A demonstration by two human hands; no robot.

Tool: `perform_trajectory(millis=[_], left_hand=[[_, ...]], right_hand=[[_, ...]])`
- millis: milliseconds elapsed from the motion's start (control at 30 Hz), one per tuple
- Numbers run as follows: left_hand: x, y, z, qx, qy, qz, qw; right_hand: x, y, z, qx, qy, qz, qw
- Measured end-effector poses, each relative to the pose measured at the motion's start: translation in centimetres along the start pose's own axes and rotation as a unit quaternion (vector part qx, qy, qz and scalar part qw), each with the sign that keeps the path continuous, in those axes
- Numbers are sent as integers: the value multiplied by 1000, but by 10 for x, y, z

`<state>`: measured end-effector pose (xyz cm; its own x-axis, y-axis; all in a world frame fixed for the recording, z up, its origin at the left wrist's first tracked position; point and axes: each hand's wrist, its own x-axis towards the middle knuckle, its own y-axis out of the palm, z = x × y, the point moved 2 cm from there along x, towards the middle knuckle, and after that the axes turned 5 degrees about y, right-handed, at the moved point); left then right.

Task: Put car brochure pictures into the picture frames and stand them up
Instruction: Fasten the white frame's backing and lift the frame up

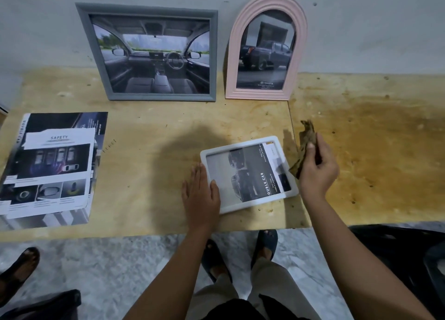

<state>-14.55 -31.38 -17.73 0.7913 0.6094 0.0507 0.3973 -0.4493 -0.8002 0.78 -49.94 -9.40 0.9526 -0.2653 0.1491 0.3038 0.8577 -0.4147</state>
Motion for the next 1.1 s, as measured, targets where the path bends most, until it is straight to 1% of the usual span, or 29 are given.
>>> perform_trajectory(millis=[67, 100, 133, 167, 200, 267, 300, 333, 400, 500, 633, 767, 900, 1100], left_hand=[[0, 1, -2, -9, -1, 2, 1000], [0, 1, -2, -12, -1, 2, 1000], [0, 1, -1, -12, -1, 2, 1000], [0, 2, 0, -11, 0, 1, 1000], [0, 2, 1, -7, 1, 1, 1000], [0, 4, 1, 6, 7, 4, 1000], [0, 4, 0, 12, 11, 5, 1000], [0, 4, -1, 19, 14, 5, 1000], [0, 3, -3, 28, 14, 6, 999], [-1, 3, -3, 34, 6, 13, 999], [-1, 2, -4, 43, 15, 18, 999], [0, 2, -4, 48, 22, 14, 999], [-1, 3, -3, 52, 29, 10, 998], [-1, 3, 0, 58, 35, 7, 998]], right_hand=[[0, -9, 1, -9, 12, -24, 1000], [-1, -12, -1, -26, 21, -20, 999], [-4, -12, -5, -48, 30, 2, 998], [-8, -10, -11, -75, 36, 47, 995], [-14, -6, -18, -101, 38, 111, 988], [-26, -1, -35, -147, 34, 248, 957], [-30, -2, -41, -163, 29, 292, 942], [-32, -3, -45, -171, 22, 316, 933], [-31, -7, -48, -178, 11, 333, 926], [-31, -12, -47, -190, -11, 323, 927], [-32, -10, -47, -183, -40, 243, 952], [-30, -6, -48, -213, -62, 197, 955], [-25, 0, -49, -221, -76, 186, 954], [-21, 9, -48, -231, -68, 186, 953]])
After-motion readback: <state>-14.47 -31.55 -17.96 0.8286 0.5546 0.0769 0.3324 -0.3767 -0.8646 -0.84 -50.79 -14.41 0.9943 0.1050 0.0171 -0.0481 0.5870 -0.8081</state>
